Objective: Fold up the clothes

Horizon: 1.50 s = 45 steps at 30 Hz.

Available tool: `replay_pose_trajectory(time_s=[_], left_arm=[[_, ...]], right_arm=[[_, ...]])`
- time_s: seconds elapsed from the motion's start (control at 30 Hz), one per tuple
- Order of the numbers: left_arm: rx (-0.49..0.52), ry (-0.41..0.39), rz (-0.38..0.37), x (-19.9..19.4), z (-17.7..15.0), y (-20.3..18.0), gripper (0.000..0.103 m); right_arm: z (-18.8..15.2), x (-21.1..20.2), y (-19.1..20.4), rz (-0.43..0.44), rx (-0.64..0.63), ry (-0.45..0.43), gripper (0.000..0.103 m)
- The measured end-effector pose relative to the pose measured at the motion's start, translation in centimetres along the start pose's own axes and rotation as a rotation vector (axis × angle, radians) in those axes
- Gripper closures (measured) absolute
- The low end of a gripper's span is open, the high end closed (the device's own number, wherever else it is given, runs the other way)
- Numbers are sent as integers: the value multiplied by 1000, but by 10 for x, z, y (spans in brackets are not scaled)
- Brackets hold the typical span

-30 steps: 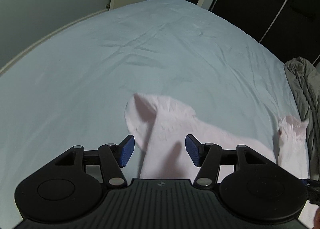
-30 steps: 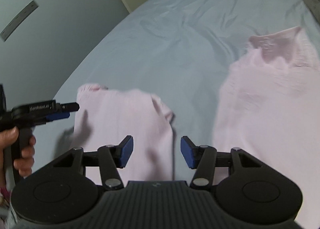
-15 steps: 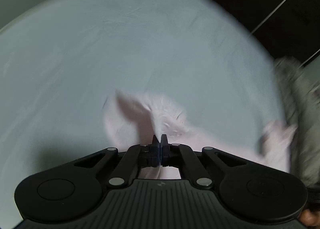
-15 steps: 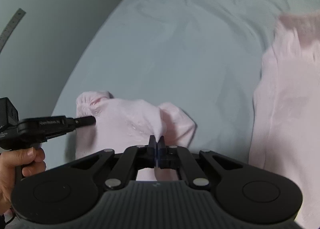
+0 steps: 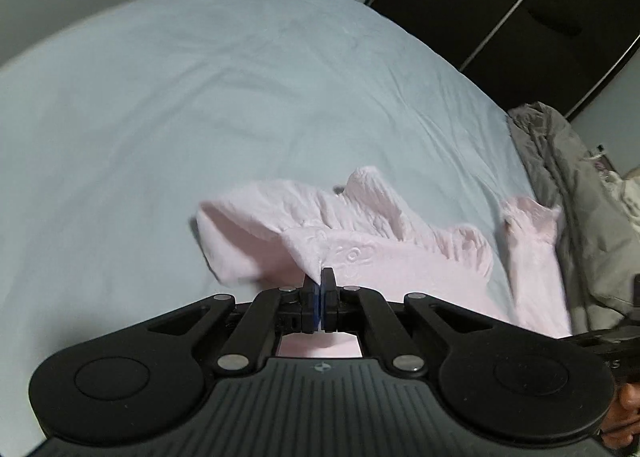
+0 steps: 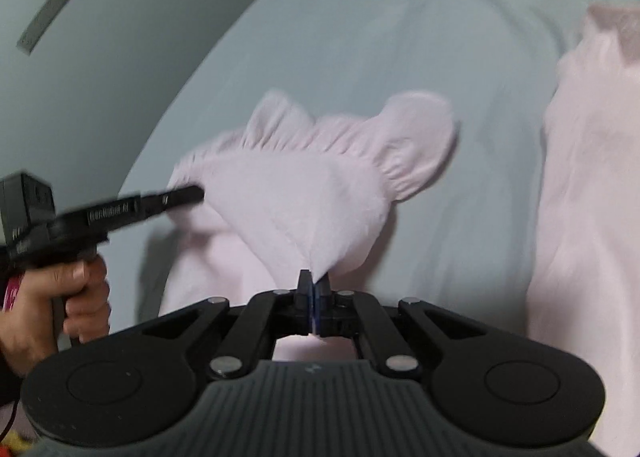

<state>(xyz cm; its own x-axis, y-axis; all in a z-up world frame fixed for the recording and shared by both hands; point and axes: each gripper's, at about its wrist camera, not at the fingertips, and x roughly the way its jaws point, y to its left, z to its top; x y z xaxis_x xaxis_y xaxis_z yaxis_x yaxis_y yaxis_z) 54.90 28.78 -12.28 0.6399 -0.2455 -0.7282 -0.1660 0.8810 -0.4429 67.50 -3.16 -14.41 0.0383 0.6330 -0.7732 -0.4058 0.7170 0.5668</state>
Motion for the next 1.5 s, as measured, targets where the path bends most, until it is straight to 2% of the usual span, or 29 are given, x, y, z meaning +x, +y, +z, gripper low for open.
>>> replay_pose_trajectory(time_s=[0.07,0.13,0.2,0.23,0.27,0.33,0.4,0.47,0.6,0.7,0.73,0.8,0.83,0.87,0.9,0.93,0.97,1.0,1.03,1.07,1.13,1.2,1.23,1.3,1.33,1.37,1.43,1.47,1.5], left_arm=[[22,48,-2,-4,-7,1,103],[59,73,18,-3,-10,-1,103],[65,70,28,-3,-7,-4,103],[53,69,21,-2,-4,-3,103],[37,69,10,-1,0,-2,103],[9,66,-13,1,8,1,102],[-27,80,1,6,18,3,93],[-66,95,29,10,25,8,80],[-129,100,25,10,29,21,73],[-270,56,-53,7,30,34,73],[-331,28,-86,5,29,39,72],[-385,4,-94,7,31,44,59],[-374,20,-65,11,33,43,56],[-358,47,-36,18,35,42,56],[-355,73,-22,25,37,42,56],[-368,88,-19,30,38,42,56],[-388,84,-18,33,40,42,70],[-400,74,-14,34,42,41,93],[-392,67,-6,35,45,37,103],[-350,41,3,32,51,30,102],[-221,-66,-7,18,64,9,102],[-130,-263,-83,-8,73,-8,102],[-120,-324,-90,-15,79,-12,102],[-157,-340,-20,-14,94,-14,100],[-175,-347,15,-13,101,-15,91],[-195,-292,79,-5,109,-15,84],[-211,-118,223,17,117,-12,84],[-210,-95,253,20,116,-11,84],[-203,-125,246,16,112,-10,84]], right_arm=[[-6,2,0,32,7,72,97],[-5,4,2,10,-23,108,95],[1,-1,3,-41,-9,50,83],[4,-4,4,-66,3,16,52],[11,-9,1,-82,31,-32,34],[28,-9,-7,-112,93,-87,34],[41,-7,-13,-159,155,-122,34],[51,3,-21,-222,220,-100,34],[60,21,-26,-216,278,-78,35],[65,25,-31,-202,326,-111,36],[67,25,-33,-196,343,-120,39],[72,27,-35,-190,349,-119,46],[73,26,-35,-199,337,-111,59],[75,25,-35,-212,321,-100,72],[76,22,-36,-221,307,-93,77],[77,20,-37,-220,298,-93,89],[78,18,-38,-211,294,-100,97],[79,18,-38,-203,287,-110,97],[80,21,-37,-207,267,-123,98],[81,18,-33,-214,233,-142,99],[87,6,-21,-219,164,-192,100],[101,-13,-7,-189,95,-291,100],[110,-25,2,-171,51,-362,100],[126,-49,16,-148,-7,-524,99],[134,-57,20,-158,-6,-583,94],[145,-59,22,-196,14,-594,81],[165,-52,22,-271,59,-487,46],[168,-51,23,-291,57,-468,48],[167,-51,25,-304,43,-468,48]])
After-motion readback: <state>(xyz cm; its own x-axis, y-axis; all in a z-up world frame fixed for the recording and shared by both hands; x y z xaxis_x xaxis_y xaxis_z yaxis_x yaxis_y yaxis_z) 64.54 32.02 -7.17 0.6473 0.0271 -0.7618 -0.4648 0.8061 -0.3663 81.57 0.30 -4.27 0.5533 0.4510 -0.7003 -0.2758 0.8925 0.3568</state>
